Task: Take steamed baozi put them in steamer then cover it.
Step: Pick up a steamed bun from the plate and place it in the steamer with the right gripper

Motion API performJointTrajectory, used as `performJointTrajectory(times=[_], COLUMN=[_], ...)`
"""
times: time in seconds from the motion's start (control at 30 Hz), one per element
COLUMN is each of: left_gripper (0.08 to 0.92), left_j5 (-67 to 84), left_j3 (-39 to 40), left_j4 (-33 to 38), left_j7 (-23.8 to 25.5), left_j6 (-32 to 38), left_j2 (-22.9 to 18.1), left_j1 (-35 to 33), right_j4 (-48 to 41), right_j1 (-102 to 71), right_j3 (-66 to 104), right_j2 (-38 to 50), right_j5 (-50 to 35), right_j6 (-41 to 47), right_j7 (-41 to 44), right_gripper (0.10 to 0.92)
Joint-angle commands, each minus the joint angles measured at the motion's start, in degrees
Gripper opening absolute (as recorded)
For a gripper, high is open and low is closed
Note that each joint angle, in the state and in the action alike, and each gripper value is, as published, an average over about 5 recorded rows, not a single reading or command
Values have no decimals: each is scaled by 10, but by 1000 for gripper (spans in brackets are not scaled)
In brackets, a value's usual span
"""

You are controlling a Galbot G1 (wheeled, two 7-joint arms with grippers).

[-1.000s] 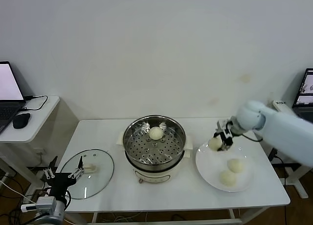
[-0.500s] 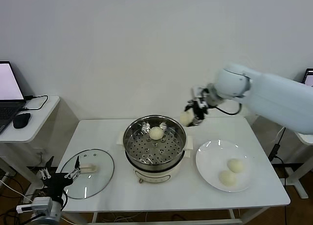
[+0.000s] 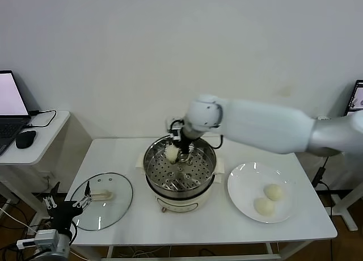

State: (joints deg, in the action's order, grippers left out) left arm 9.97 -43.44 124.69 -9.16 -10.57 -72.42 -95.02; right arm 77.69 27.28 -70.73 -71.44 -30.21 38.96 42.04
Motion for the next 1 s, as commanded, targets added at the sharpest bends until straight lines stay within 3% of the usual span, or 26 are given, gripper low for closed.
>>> performJointTrajectory(times=[0.03, 0.4, 0.57, 0.73, 1.0], left_gripper=[823, 823, 823, 823, 823], left_j5=[0, 0, 0, -1, 0], left_j3=[-1, -1, 0, 1, 4], left_j4=[-1, -4, -4, -1, 3], left_j7=[0, -1, -1, -1, 0], left_j6=[0, 4, 5, 4, 3], left_j2=[0, 0, -1, -2, 2], left_j1=[0, -1, -1, -1, 2], right_j4=[-61, -83, -58, -8, 92], right_j1=[-52, -63, -31, 44, 152], right_j3=[-4, 10, 12, 8, -29], right_j2=[-70, -79, -57, -2, 169], right_j5=[-8, 7, 5, 7, 57], right_j6=[27, 27, 27, 22, -64], right_j7=[-34, -40, -14, 65, 202], right_gripper=[636, 637, 707, 811, 823])
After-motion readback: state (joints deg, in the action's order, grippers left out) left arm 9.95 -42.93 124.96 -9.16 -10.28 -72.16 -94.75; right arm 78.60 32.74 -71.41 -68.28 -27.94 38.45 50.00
